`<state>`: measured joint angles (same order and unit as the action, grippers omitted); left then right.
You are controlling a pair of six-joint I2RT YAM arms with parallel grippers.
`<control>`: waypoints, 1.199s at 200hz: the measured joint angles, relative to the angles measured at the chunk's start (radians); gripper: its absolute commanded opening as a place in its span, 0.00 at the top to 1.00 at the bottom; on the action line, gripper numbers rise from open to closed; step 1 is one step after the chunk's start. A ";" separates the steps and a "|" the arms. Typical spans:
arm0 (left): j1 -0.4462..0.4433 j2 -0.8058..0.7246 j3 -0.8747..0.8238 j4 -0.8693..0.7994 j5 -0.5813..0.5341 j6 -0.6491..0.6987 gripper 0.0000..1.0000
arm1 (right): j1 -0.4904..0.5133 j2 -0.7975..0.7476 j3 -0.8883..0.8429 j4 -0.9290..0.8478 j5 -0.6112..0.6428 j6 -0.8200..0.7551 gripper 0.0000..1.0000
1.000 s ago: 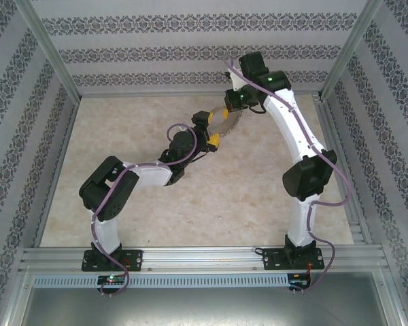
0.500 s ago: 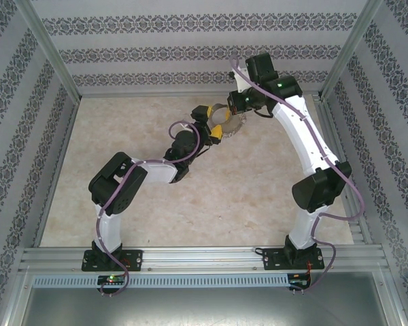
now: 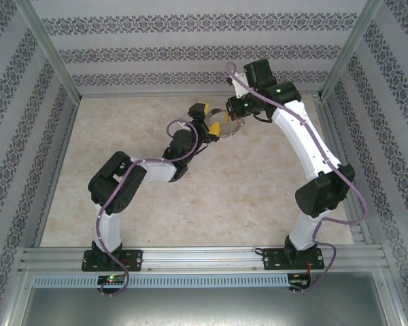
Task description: Put the keys on the keyring
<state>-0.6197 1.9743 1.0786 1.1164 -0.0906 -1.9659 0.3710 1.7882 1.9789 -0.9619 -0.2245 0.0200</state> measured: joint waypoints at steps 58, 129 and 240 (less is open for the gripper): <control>0.000 0.000 0.000 0.020 0.011 -0.007 0.06 | 0.038 -0.070 -0.077 0.087 0.040 -0.087 1.00; 0.000 0.002 0.001 0.043 0.029 -0.011 0.34 | 0.085 -0.148 -0.217 0.201 0.121 -0.217 1.00; 0.000 0.008 0.017 0.105 0.045 -0.034 0.81 | 0.066 -0.138 -0.215 0.204 0.184 -0.215 1.00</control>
<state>-0.6197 1.9820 1.0958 1.2209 -0.0452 -2.0003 0.4370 1.6505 1.7641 -0.7582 -0.0402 -0.1951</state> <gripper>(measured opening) 0.228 0.050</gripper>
